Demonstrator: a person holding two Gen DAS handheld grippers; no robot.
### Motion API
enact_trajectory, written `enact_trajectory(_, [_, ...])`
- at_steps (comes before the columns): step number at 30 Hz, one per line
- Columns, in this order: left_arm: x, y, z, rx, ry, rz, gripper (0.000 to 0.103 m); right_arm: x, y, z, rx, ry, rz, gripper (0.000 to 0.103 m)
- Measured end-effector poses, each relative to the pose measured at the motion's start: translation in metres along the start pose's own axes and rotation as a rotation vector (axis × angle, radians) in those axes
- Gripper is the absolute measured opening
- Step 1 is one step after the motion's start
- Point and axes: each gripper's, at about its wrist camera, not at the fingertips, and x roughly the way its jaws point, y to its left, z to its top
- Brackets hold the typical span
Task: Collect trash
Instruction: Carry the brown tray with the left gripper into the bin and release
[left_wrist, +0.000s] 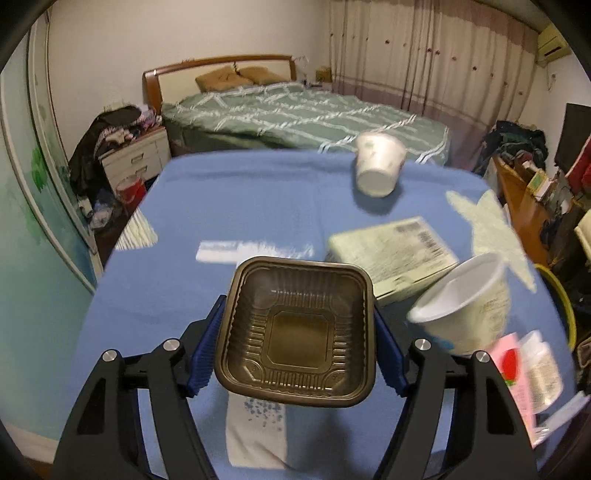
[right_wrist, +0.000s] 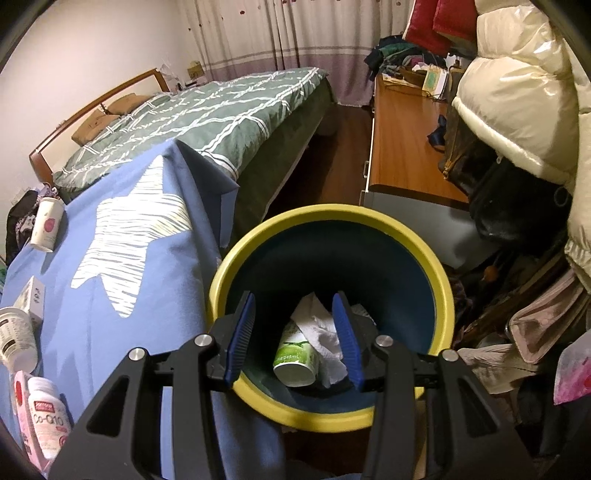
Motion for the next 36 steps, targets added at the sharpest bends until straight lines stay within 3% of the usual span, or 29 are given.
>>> enact_trajectory(3, [-0.026,-0.019,0.009,0.035,-0.047,-0.031,0.071,-0.008,-0.003,-0.003,-0.006,-0.011,0.010,0.042])
enact_trajectory(7, [-0.051,-0.063,0.024,0.115,-0.081,-0.144,0.071,-0.018,-0.011,-0.010,-0.002,-0.025,0.025,0.042])
enact_trajectory(13, [-0.050,-0.159,0.043,0.281,-0.013,-0.398,0.071,-0.034,-0.025,-0.023,0.007,-0.043,0.028,0.042])
enact_trajectory(17, [-0.038,-0.229,0.047,0.413,0.054,-0.495,0.071,-0.044,-0.034,-0.030,0.002,-0.059,0.015,0.042])
enact_trajectory(25, [-0.010,-0.363,0.035,0.673,0.172,-0.545,0.071,-0.059,-0.072,-0.039,0.058,-0.083,-0.024,0.042])
enact_trajectory(28, [0.002,-0.408,0.032,0.726,0.209,-0.557,0.072,-0.063,-0.083,-0.044,0.075,-0.086,-0.030,0.043])
enact_trajectory(30, [0.007,-0.428,0.029,0.743,0.225,-0.558,0.073,-0.066,-0.089,-0.046,0.084,-0.087,-0.036,0.043])
enact_trajectory(33, [0.020,-0.451,0.025,0.751,0.238,-0.547,0.088,-0.069,-0.096,-0.049,0.090,-0.087,-0.043,0.047])
enact_trajectory(36, [0.027,-0.460,0.033,0.720,0.233,-0.540,0.090,-0.072,-0.098,-0.049,0.093,-0.094,-0.047,0.047])
